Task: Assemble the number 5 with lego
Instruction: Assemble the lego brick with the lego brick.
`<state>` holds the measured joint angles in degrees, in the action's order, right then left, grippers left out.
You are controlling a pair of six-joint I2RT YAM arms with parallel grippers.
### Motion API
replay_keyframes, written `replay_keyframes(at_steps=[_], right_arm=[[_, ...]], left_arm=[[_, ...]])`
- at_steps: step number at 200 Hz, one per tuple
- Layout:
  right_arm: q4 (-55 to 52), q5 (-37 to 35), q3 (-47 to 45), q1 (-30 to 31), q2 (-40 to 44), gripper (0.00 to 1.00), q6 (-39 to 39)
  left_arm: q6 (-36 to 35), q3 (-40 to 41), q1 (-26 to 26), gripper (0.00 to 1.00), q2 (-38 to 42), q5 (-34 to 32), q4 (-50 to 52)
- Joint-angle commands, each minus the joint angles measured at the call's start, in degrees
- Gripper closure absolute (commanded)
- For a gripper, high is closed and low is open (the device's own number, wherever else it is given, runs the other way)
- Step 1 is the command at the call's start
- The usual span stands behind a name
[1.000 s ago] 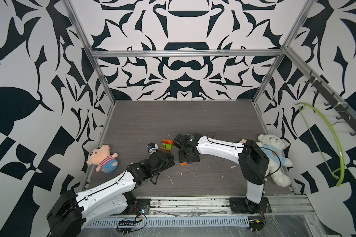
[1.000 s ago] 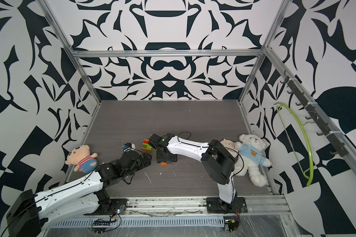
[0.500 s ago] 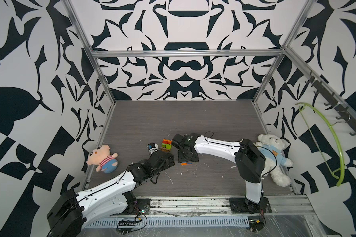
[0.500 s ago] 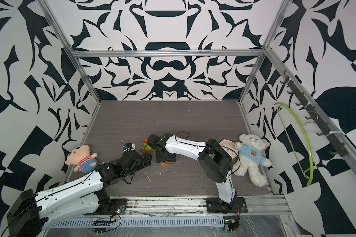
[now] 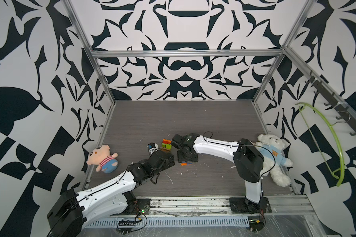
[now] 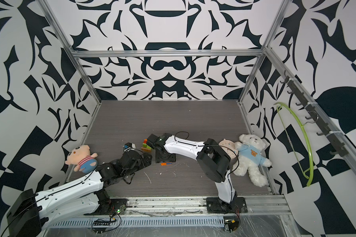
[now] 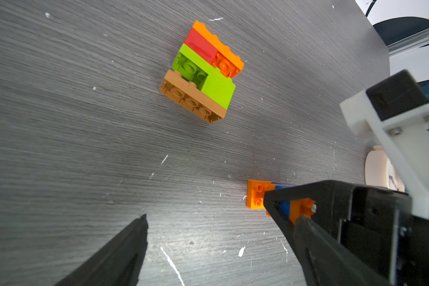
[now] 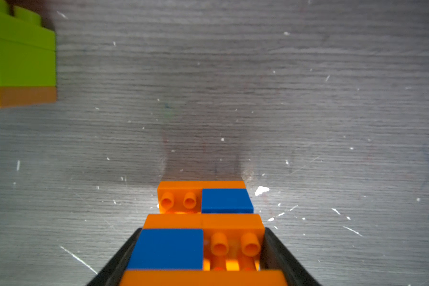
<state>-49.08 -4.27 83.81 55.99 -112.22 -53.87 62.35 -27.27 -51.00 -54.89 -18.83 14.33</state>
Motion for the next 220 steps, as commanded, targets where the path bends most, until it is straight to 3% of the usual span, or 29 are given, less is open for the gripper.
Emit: replay_keyframes(at_steps=[1,124,220], right_arm=[[-1.78,-0.46,0.80,0.26,-0.89,0.33,-0.60],[-4.02,-2.82,2.17,1.66,-4.48,0.34,0.06],[1.08,1.64,-2.35,0.73,-4.51,0.34,0.23]], left_arm=[[-0.13,-1.33,0.20,0.01,-0.14,-0.04,-0.15],[0.40,-1.08,0.20,0.01,0.84,-0.59,0.62],[0.41,-1.16,0.20,0.01,0.85,-0.70,0.73]])
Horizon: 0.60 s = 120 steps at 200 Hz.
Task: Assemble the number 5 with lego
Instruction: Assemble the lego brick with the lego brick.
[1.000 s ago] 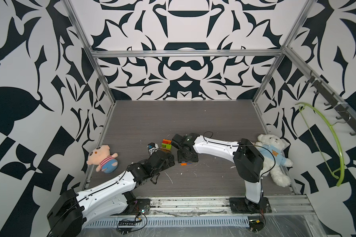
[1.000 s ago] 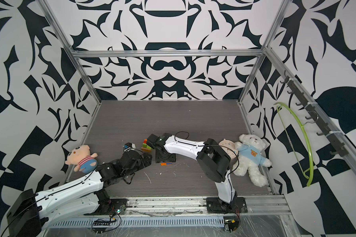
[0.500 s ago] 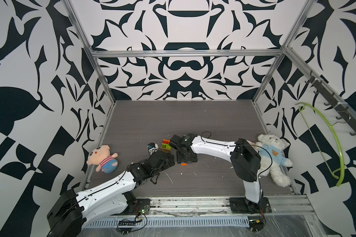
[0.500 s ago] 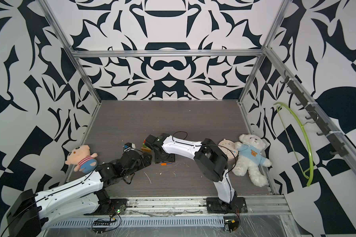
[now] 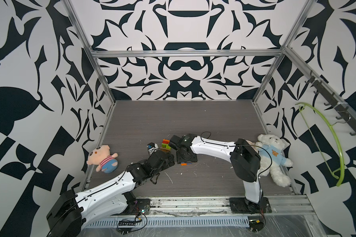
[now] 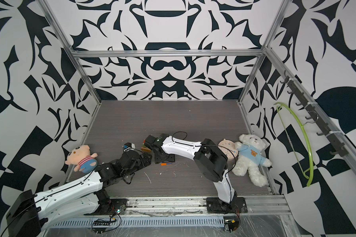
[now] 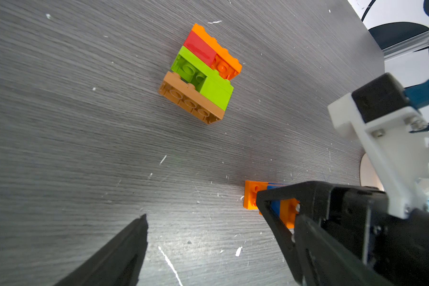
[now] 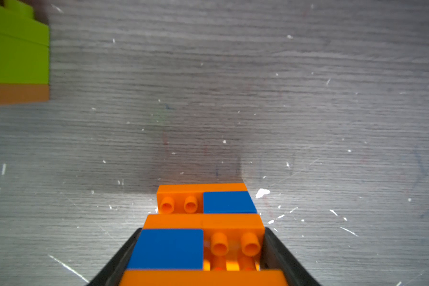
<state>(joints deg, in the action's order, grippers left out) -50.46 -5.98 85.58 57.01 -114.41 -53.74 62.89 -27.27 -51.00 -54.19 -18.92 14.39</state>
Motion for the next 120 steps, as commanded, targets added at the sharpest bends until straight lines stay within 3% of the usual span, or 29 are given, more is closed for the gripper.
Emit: replay_keyframes(at_steps=[1,120], right_arm=[[2.51,3.39,-4.20,-0.31,-2.27,0.34,0.11],[3.35,4.48,-5.10,-0.76,-2.24,0.35,2.00]], left_arm=[[-0.14,-1.19,0.20,0.01,0.15,-0.60,0.69],[-0.20,-1.83,0.20,0.01,-1.06,-0.06,0.23]])
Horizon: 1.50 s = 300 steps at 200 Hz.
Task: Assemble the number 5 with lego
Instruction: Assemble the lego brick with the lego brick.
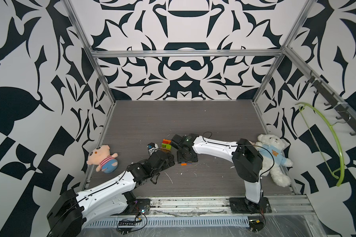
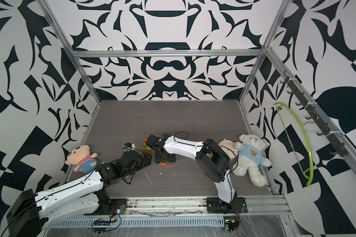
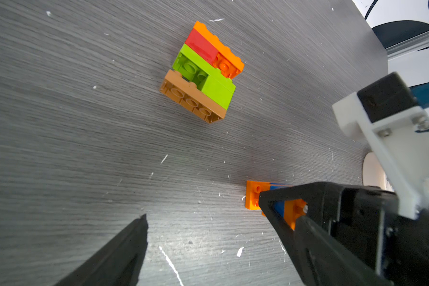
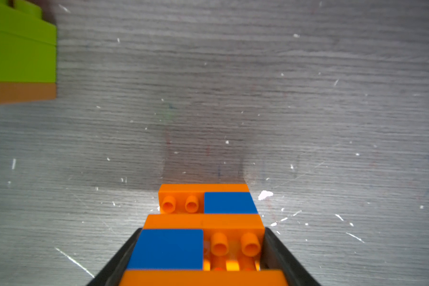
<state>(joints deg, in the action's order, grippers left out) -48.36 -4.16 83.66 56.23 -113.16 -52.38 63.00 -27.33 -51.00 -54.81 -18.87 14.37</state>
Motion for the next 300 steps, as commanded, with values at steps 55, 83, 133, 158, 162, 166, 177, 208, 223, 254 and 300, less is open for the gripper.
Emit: replay_keyframes(at_steps=[55,83,133,158,162,166,177,208,223,254,300], right_arm=[[1.16,3.17,-3.02,-0.59,-3.67,0.35,1.71],[0.83,3.63,-2.39,-0.83,-4.17,0.36,2.11],[0.13,3.39,-1.81,-1.04,-4.61,0.36,2.20],[0.21,3.36,-2.19,-1.03,-4.74,0.36,2.11],[0.22,3.37,-2.14,-1.03,-4.83,0.36,2.11],[0.12,3.33,-2.10,-1.03,-4.91,0.36,2.11],[-0.31,2.69,-2.01,-1.03,-5.04,0.36,2.11],[-0.52,1.90,-2.03,-0.86,-4.79,0.36,2.19],[-1.38,0.95,-1.64,-0.79,-4.92,0.37,1.94],[-1.83,0.77,-1.04,-0.59,-5.29,0.37,2.02],[0.06,2.32,-2.22,-0.60,-4.66,0.37,2.02]], left_arm=[[-0.45,-2.11,0.20,0.01,-1.09,0.20,0.05],[-0.51,-2.20,0.21,0.01,-1.27,0.00,-0.13],[-0.69,-2.55,0.20,0.01,-1.88,0.15,-0.22],[-0.61,-2.31,0.20,0.01,-1.99,0.22,-0.40],[-0.60,-2.22,0.22,0.01,-2.05,0.21,-0.40],[-0.60,-2.28,0.20,0.01,-2.05,0.30,-0.40],[-0.60,-2.20,0.20,0.01,-2.04,0.33,-0.41],[-0.25,-1.78,0.20,0.01,-1.72,0.22,-0.31],[-0.25,-1.81,0.20,0.01,-1.53,0.07,-0.27],[-0.25,-1.84,0.20,0.01,-1.43,-0.08,-0.22],[-0.34,-2.20,0.19,0.01,-2.06,0.33,-0.14]])
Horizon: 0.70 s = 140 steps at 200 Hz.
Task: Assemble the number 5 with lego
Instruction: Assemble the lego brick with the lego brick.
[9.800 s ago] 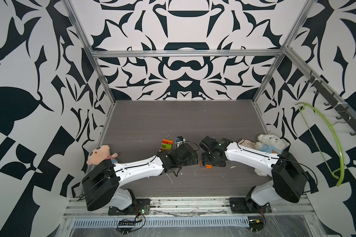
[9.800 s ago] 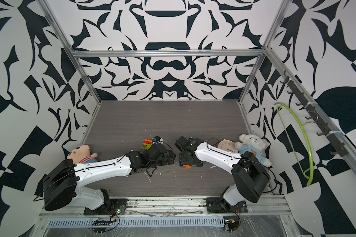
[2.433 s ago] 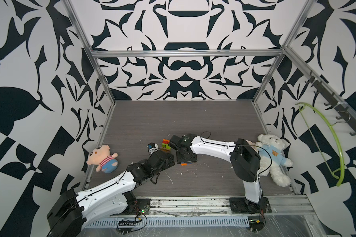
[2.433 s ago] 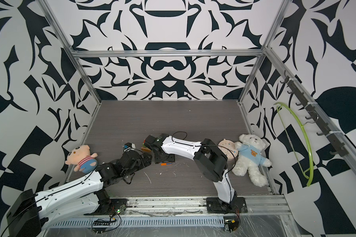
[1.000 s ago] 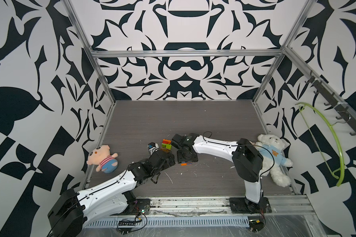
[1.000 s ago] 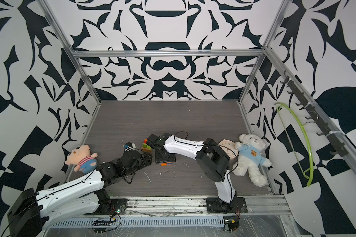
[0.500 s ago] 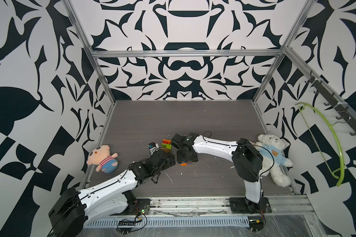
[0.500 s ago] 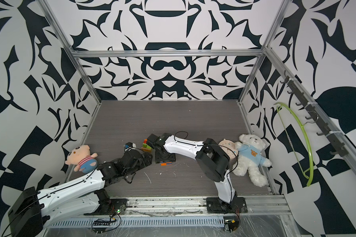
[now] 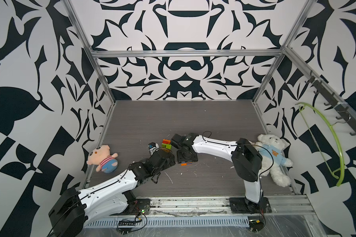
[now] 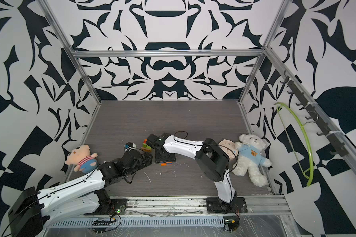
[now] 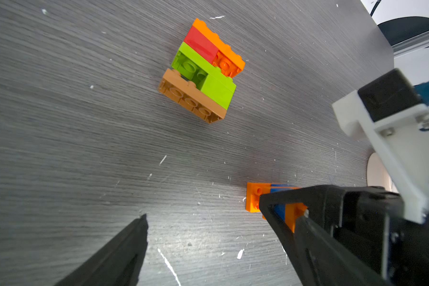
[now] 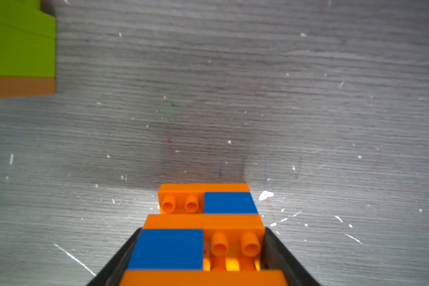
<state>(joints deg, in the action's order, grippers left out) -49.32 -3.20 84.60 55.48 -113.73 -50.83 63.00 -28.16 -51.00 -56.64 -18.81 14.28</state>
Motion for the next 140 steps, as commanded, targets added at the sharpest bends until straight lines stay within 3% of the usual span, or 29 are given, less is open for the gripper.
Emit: replay_keyframes(at_steps=[1,140], right_arm=[[1.05,1.36,-3.19,0.15,-4.06,0.37,0.47],[2.92,2.50,-4.43,0.09,-3.12,0.37,0.73]], left_arm=[[-0.34,-1.37,0.20,0.01,-0.22,0.26,-0.05],[-0.42,-1.71,0.20,0.01,-0.35,0.10,0.03]])
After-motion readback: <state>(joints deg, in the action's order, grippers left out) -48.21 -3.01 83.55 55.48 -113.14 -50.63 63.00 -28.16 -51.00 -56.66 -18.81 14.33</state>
